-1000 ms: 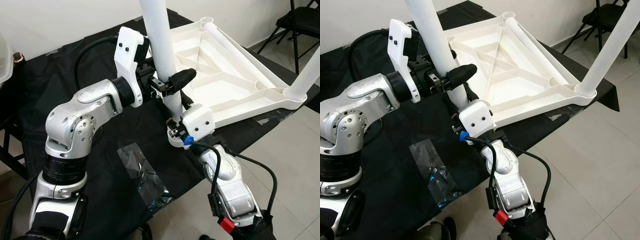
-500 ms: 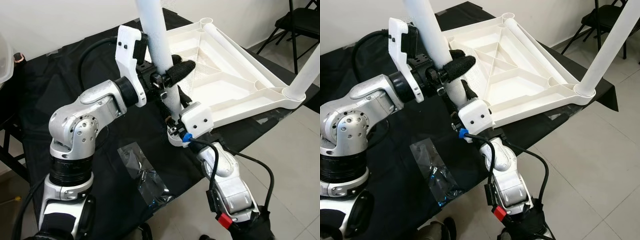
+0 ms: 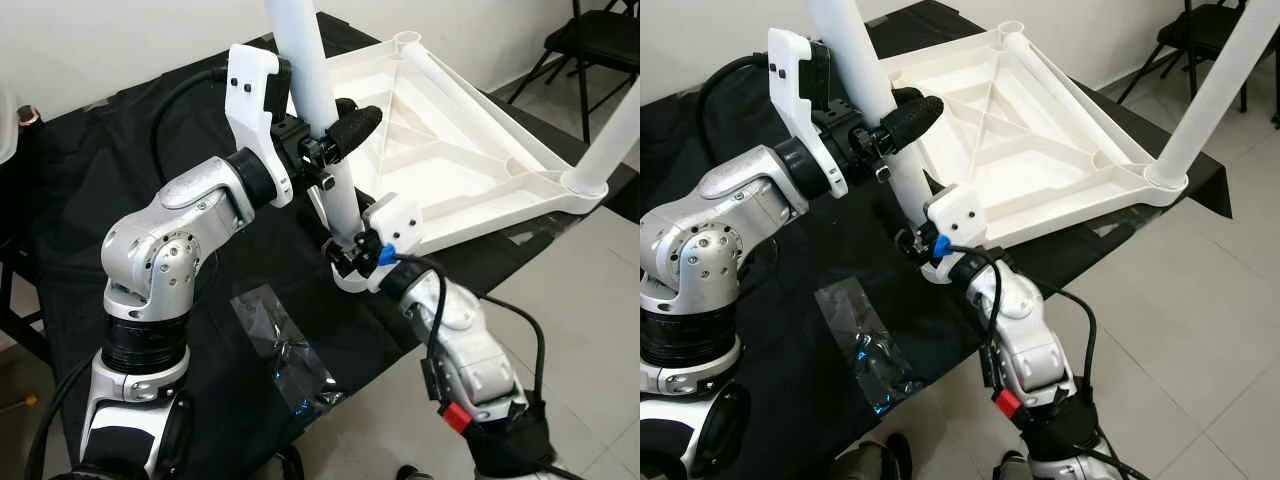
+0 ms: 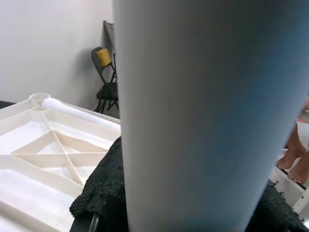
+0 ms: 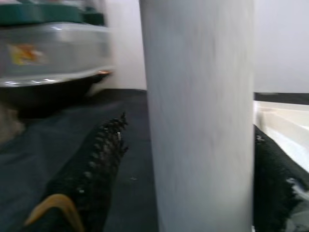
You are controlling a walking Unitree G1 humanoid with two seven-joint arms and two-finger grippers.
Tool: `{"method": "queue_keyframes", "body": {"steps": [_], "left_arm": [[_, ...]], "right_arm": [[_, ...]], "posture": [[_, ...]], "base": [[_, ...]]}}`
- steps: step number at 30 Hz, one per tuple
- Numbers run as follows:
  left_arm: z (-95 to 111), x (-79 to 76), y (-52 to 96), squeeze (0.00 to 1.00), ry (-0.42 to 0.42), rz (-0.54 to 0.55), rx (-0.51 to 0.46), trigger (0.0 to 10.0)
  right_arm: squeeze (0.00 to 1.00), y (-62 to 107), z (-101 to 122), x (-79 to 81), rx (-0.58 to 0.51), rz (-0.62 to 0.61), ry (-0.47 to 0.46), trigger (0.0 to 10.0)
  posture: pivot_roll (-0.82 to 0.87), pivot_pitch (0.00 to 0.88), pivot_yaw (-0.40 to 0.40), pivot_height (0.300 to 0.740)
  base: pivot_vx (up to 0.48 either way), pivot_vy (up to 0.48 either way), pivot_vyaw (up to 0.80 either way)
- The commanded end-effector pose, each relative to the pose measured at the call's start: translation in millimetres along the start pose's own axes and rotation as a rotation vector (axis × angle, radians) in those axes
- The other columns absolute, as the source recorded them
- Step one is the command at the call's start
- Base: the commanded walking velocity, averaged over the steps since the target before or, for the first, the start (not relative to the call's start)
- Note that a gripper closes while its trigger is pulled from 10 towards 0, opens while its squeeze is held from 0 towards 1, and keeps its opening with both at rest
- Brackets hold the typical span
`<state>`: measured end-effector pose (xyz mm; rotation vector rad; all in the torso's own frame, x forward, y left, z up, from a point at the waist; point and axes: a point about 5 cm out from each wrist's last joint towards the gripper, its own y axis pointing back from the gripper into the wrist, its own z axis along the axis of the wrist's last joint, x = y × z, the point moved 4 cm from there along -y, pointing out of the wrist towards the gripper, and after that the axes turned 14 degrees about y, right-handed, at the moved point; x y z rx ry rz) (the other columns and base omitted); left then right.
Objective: Building children table
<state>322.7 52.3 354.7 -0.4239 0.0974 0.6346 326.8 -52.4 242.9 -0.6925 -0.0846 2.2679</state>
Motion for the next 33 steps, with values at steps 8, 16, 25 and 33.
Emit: {"method": "queue_keyframes", "body": {"steps": [8,16,25,33], "left_arm": [[-4.7,-22.0,2.0,0.00,-0.060,-0.117,0.020,0.0],[-8.9,-34.7,4.5,0.00,-0.109,-0.176,0.037,0.0],[-5.6,-75.6,5.3,0.00,-0.146,-0.368,0.044,0.0],[-9.6,-100.4,0.3,0.00,-0.145,-0.460,0.061,0.0]], "right_arm": [[0.27,6.0,14.3,-22.8,-0.027,0.483,0.063,10.0],[0.00,0.9,21.6,-55.7,0.008,0.686,0.032,10.0],[0.00,5.2,25.4,-43.8,0.011,0.957,-0.027,10.0],[0.00,5.4,20.5,-16.0,-0.012,1.086,-0.053,10.0]], "posture": [[0.03,0.218,0.075,0.740],[0.05,0.242,0.068,0.740],[0.06,0.245,0.055,0.740],[0.04,0.231,0.059,0.740]], "base": [[0.000,0.000,0.00],[0.000,0.000,0.00],[0.000,0.000,0.00],[0.000,0.000,0.00]]}}
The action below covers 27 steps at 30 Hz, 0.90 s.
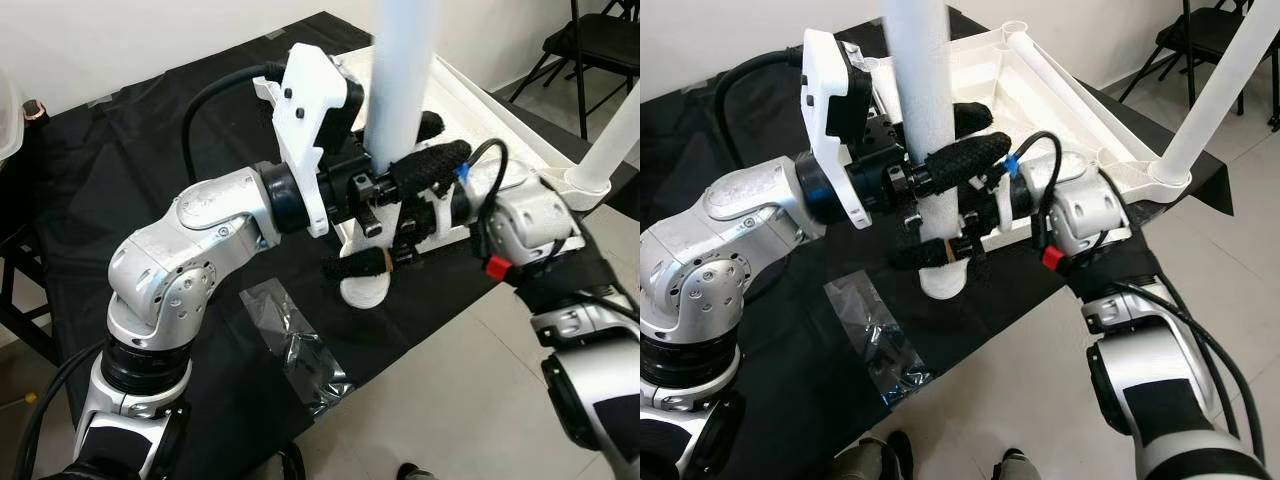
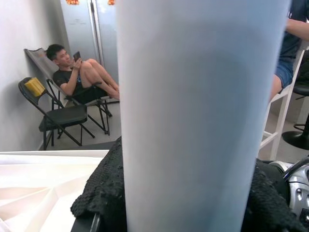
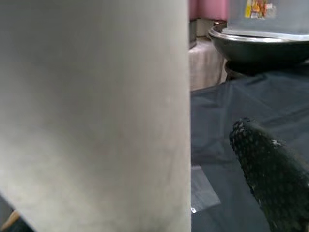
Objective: Building children table
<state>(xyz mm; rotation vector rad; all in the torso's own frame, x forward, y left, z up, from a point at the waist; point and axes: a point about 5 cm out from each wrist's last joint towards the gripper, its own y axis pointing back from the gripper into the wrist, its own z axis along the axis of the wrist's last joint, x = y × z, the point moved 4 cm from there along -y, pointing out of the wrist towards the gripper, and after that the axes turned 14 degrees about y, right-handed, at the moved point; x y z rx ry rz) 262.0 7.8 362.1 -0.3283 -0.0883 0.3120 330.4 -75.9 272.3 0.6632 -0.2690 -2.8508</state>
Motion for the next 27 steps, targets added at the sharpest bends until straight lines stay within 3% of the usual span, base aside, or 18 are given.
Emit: {"method": "queue_keyframes", "body": {"steps": [1,4,5,19,20,21,22,24,27], "left_arm": [[2.8,-26.6,-12.1,0.00,-0.011,-0.118,-0.002,0.0],[2.5,-28.6,-13.6,0.00,-0.011,-0.123,-0.002,0.0],[2.2,-30.4,-14.9,0.00,-0.011,-0.128,0.000,0.0],[-1.3,-20.8,-6.2,0.00,-0.001,-0.122,0.010,0.0],[-0.6,-18.9,-5.7,0.62,0.001,-0.114,0.007,0.0],[-0.6,-18.9,-5.7,0.62,0.001,-0.114,0.007,0.0],[1.1,-14.6,-4.5,1.00,0.006,-0.093,0.001,10.0],[1.1,-14.6,-4.5,1.00,0.006,-0.093,0.001,10.0],[11.0,1.6,4.7,1.00,0.009,-0.014,-0.036,10.0]], "right_arm": [[0.00,-16.4,0.2,5.8,-0.008,0.078,0.022,2.5],[0.00,-17.8,0.7,4.7,-0.011,0.077,0.027,2.5],[0.00,-18.6,1.5,4.0,-0.013,0.080,0.031,0.0],[0.00,-24.6,4.0,8.6,-0.012,0.103,0.074,0.0],[0.00,-24.9,4.0,8.9,-0.010,0.097,0.083,0.0],[0.00,-24.9,4.0,8.9,-0.010,0.097,0.083,0.0],[0.00,-24.9,3.7,7.8,-0.007,0.078,0.092,0.0],[0.00,-24.9,3.7,7.8,-0.007,0.078,0.092,0.0],[0.00,-20.9,1.7,1.2,0.000,-0.003,0.103,0.0]], "posture": [[0.04,0.229,0.061,0.740],[0.04,0.229,0.061,0.740],[0.03,0.226,0.060,0.740],[0.04,0.218,0.063,0.740],[0.04,0.218,0.066,0.740],[0.04,0.218,0.066,0.740],[0.03,0.217,0.065,0.740],[0.03,0.217,0.065,0.740],[0.03,0.222,0.063,0.740]], "base": [[0.000,0.000,0.00],[0.000,0.000,0.00],[0.000,0.000,0.00],[0.000,0.000,0.00],[0.000,0.000,0.00],[0.000,0.000,0.00],[0.000,0.000,0.00],[0.000,0.000,0.00],[0.000,0.000,0.00]]}}
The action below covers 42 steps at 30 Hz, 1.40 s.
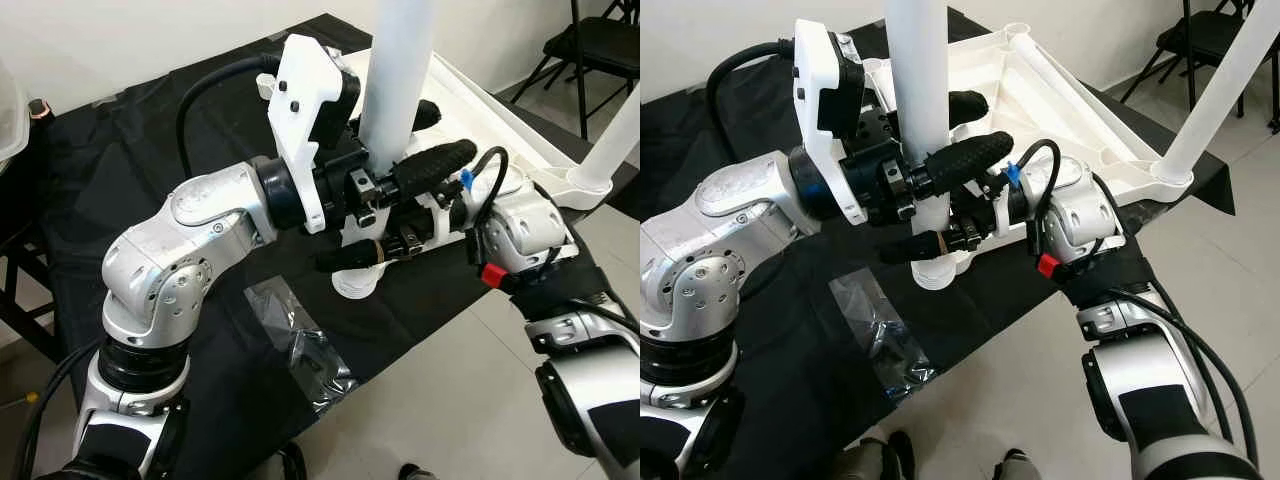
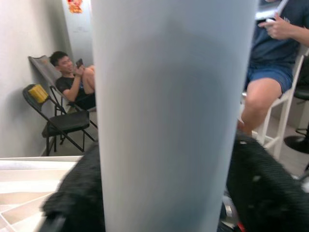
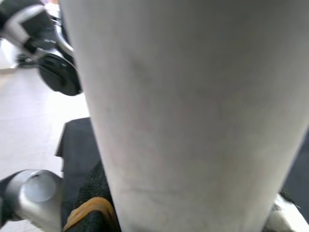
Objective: Building children table
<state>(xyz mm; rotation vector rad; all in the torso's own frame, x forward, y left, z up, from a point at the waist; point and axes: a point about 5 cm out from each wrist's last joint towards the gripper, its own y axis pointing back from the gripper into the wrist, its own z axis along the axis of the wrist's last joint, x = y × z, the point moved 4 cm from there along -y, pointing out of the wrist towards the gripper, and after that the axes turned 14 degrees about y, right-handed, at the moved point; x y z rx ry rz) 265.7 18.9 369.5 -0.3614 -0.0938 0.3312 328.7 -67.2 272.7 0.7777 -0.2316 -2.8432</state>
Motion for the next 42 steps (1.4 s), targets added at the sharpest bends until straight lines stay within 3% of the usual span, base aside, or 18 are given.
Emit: {"method": "queue_keyframes", "body": {"steps": [1,5,6,8,9,11,13,14,18,20,22,23,24,27,29,31,40,42], "left_arm": [[1.0,-5.7,-1.6,1.00,0.013,-0.034,-0.003,10.0],[13.7,19.0,22.2,1.00,0.000,0.089,-0.039,10.0],[19.5,35.0,41.4,1.00,-0.016,0.176,-0.046,10.0],[19.5,35.0,41.4,1.00,-0.016,0.176,-0.046,10.0],[15.6,70.7,81.6,1.00,-0.037,0.370,-0.031,10.0],[12.7,79.2,93.7,1.00,-0.043,0.425,-0.021,10.0],[0.2,97.3,131.0,1.00,-0.038,0.588,0.005,10.0],[0.2,97.3,131.0,1.00,-0.038,0.588,0.005,10.0],[-12.8,105.4,161.6,1.00,-0.018,0.713,0.025,10.0],[-42.9,102.5,184.6,1.00,0.027,0.846,0.056,10.0],[-42.9,102.5,184.6,1.00,0.027,0.846,0.056,10.0],[-56.8,97.2,188.9,0.72,0.048,0.880,0.077,10.0],[-77.0,84.2,187.5,0.00,0.066,0.880,0.126,10.0],[-97.2,68.5,181.4,0.00,0.090,0.863,0.168,10.0],[-138.2,30.9,164.4,0.00,0.143,0.826,0.249,10.0],[-150.3,19.6,161.5,0.00,0.155,0.846,0.262,10.0],[-155.3,11.1,166.0,0.00,0.033,0.927,0.272,10.0],[-149.6,12.3,169.0,0.00,-0.035,0.959,0.256,10.0]], "right_arm": [[0.00,-12.3,-0.5,2.5,0.011,0.026,0.026,0.0],[0.00,1.2,-6.2,-7.6,0.036,-0.095,0.019,0.0],[0.00,11.5,-9.6,-12.8,0.054,-0.164,0.016,0.0],[0.00,11.5,-9.6,-12.8,0.054,-0.164,0.016,0.0],[0.00,29.9,-12.2,-22.5,0.074,-0.283,0.014,0.0],[0.00,34.5,-11.6,-24.8,0.076,-0.311,0.015,0.0],[0.00,45.0,-6.2,-32.9,0.058,-0.377,0.022,0.0],[0.00,45.0,-6.2,-32.9,0.058,-0.377,0.022,0.0],[0.00,53.8,-0.7,-39.9,0.036,-0.428,0.023,0.0],[0.00,57.4,4.6,-40.8,0.002,-0.429,0.022,0.0],[0.00,57.4,4.6,-40.8,0.002,-0.429,0.022,0.0],[0.00,57.1,6.8,-39.9,-0.015,-0.415,0.022,2.5],[0.00,55.2,10.2,-36.9,-0.048,-0.378,0.010,10.0],[0.00,52.1,12.3,-33.5,-0.077,-0.335,-0.008,10.0],[0.00,43.5,10.7,-26.1,-0.097,-0.238,-0.032,10.0],[0.00,40.4,11.2,-23.3,-0.101,-0.196,-0.031,10.0],[0.00,33.6,24.1,-22.8,-0.103,-0.101,0.029,10.0],[0.00,24.3,29.9,-20.9,-0.077,-0.038,0.091,10.0]], "posture": [[0.03,0.222,0.063,0.740],[0.04,0.233,0.059,0.740],[0.04,0.241,0.057,0.740],[0.04,0.241,0.057,0.740],[0.04,0.262,0.057,0.740],[0.04,0.266,0.058,0.740],[0.05,0.285,0.061,0.740],[0.05,0.285,0.061,0.740],[0.06,0.296,0.059,0.740],[0.06,0.313,0.060,0.740],[0.06,0.313,0.060,0.740],[0.06,0.315,0.060,0.740],[0.06,0.334,0.060,0.740],[0.06,0.339,0.059,0.740],[0.07,0.361,0.059,0.740],[0.07,0.376,0.061,0.740],[0.07,0.406,0.069,0.740],[0.07,0.424,0.071,0.740]], "base": [[0.000,0.000,0.00],[0.000,0.000,0.00],[0.000,0.000,0.00],[0.000,0.000,0.00],[0.000,0.000,0.00],[0.000,0.000,0.00],[0.000,0.000,0.00],[0.000,0.000,0.00],[0.000,0.000,0.00],[0.000,0.000,0.00],[0.000,0.000,0.00],[0.000,0.000,0.00],[0.000,0.000,0.00],[0.000,0.000,0.00],[0.000,0.000,0.00],[0.000,0.000,0.00],[0.000,0.000,0.00],[0.000,0.000,0.00]]}}
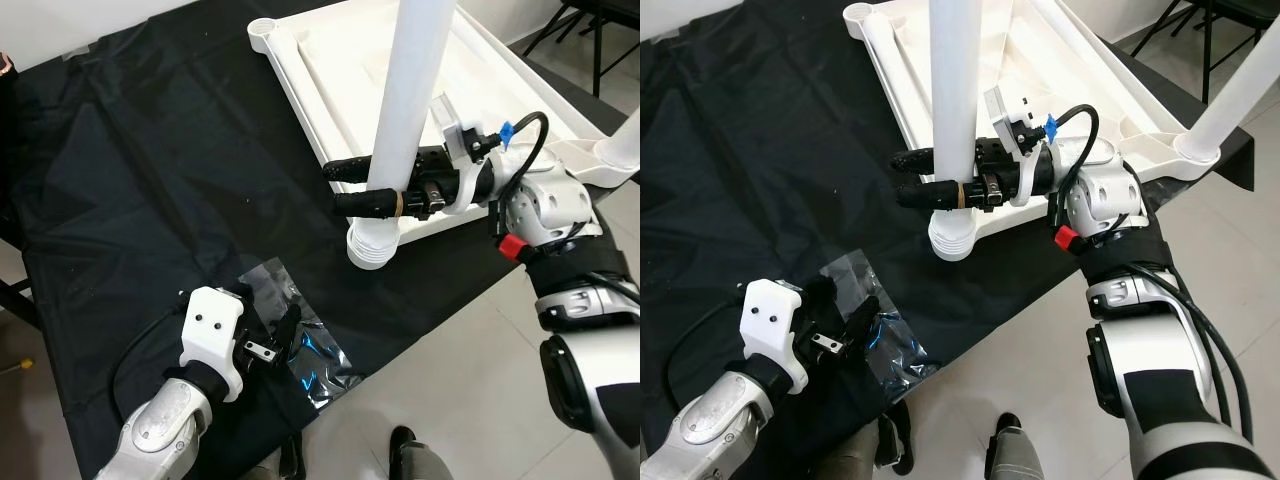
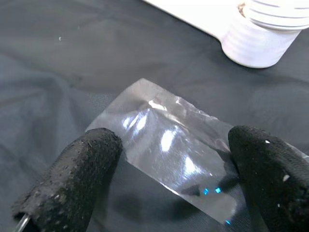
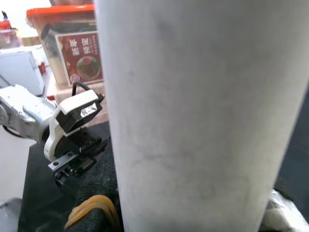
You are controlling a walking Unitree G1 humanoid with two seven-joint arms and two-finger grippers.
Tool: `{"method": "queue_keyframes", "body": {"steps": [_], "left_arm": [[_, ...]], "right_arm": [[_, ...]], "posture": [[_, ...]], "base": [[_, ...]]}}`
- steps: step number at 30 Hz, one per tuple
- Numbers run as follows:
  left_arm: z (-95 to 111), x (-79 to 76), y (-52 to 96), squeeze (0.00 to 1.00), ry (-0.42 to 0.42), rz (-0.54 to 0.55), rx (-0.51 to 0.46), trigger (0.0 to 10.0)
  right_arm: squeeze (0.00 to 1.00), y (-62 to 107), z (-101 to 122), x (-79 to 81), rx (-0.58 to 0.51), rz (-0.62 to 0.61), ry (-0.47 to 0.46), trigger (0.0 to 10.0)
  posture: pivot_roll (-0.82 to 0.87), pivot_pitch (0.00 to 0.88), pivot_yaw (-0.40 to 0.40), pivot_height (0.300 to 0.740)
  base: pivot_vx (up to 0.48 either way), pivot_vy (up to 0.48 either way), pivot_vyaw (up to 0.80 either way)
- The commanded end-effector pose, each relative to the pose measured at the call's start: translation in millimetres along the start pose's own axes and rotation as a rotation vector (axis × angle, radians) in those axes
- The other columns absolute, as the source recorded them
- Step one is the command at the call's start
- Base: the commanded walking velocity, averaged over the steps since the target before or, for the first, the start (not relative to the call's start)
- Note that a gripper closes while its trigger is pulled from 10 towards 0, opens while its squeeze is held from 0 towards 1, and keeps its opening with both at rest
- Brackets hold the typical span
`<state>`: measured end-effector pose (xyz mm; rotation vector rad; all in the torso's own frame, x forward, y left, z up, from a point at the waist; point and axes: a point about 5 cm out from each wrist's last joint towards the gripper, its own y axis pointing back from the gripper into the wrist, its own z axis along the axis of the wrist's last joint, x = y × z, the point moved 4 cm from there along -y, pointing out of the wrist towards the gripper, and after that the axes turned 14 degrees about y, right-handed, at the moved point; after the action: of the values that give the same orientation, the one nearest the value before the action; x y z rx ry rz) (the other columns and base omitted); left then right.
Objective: Building children table
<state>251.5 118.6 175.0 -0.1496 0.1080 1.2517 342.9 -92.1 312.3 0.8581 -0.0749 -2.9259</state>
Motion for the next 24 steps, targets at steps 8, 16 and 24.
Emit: {"method": "queue_keyframes", "body": {"steps": [8,16,24], "left_arm": [[-2.6,1.4,9.5,0.00,-0.053,0.067,-0.014,10.0],[-2.1,2.5,12.7,0.00,-0.069,0.107,-0.044,10.0],[-2.1,4.0,11.9,0.00,-0.062,0.118,-0.053,10.0]], "right_arm": [[0.00,-20.4,8.6,13.8,0.022,0.163,0.110,10.0],[0.00,-11.8,13.5,11.8,0.039,0.159,0.117,10.0],[0.00,-1.8,13.9,14.7,0.039,0.145,0.100,10.0]], "posture": [[0.08,0.436,0.066,0.740],[0.09,0.447,0.063,0.740],[0.08,0.445,0.068,0.740]], "base": [[0.000,0.000,0.00],[0.000,0.000,0.00],[0.000,0.000,0.00]]}}
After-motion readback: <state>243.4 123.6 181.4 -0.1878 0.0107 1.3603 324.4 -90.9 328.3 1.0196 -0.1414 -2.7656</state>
